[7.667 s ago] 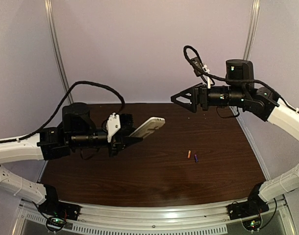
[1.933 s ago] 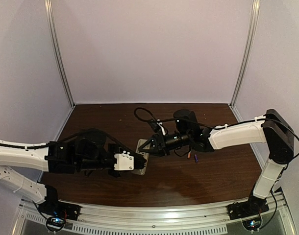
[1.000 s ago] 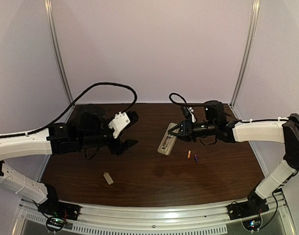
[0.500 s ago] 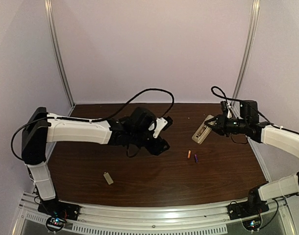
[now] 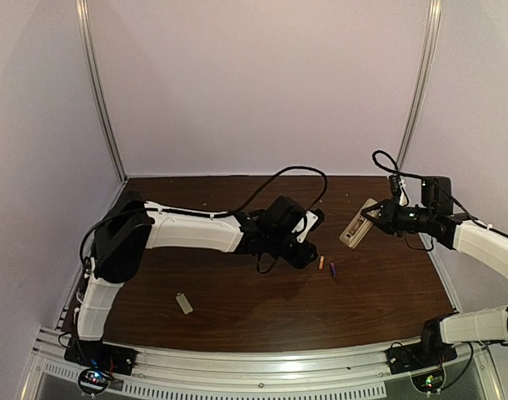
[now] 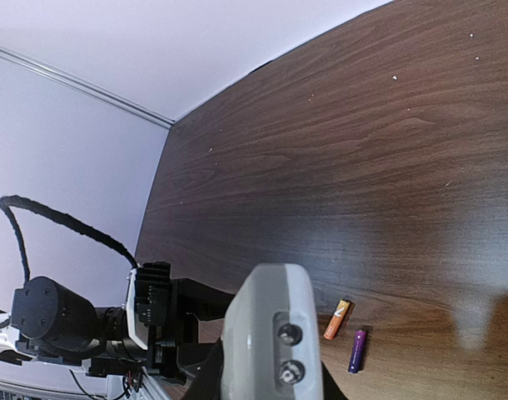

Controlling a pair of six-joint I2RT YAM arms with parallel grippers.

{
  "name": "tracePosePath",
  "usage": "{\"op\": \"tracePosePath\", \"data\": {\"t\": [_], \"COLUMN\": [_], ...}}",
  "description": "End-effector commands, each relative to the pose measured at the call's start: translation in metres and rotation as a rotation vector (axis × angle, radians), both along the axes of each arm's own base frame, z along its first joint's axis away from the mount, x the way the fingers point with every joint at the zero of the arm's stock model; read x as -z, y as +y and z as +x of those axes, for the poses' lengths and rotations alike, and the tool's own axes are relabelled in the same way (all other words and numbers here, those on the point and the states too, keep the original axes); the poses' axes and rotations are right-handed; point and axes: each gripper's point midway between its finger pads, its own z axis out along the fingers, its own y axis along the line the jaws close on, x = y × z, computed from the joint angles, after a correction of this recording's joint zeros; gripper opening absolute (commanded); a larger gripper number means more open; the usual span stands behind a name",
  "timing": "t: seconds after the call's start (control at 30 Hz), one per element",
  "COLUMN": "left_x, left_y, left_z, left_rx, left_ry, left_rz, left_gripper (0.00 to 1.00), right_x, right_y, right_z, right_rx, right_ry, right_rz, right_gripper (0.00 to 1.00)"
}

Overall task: Load the batteries into the remote control
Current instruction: Pick up the battery from the center of the board.

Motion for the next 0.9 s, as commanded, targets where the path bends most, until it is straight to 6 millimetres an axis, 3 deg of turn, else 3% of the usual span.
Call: {"op": "tracePosePath", "data": {"t": [0.0, 0.37, 0.6, 0.87], "left_x": [0.0, 0.028, 0.042, 0.06], "left_y": [-0.013, -0.028, -0.041, -0.043], "left_z": [0.009, 0.015, 0.008, 0.013], "left_rx": [-0.028, -0.04, -0.017, -0.04], "left_ry": [0.005, 0.038, 0.038, 0.016], "left_rz": [-0.026, -0.007, 0.013, 0.052], "left_gripper": [0.44, 0.41, 0.41, 0.41], "right_x": [0.0, 0.008, 0.012, 0.012], "right_y": [-0.003, -0.008, -0.008, -0.007], "right_z": [-0.003, -0.002, -0.004, -0.004], "right_rx": [-0.011, 0.001, -0.001, -0.004], "right_ry": [-0.017, 0.003, 0.013, 0.012], "right_rz": [-0.004, -0.003, 0.003, 0.009], "right_gripper": [0.0, 0.0, 0.0, 0.0]}}
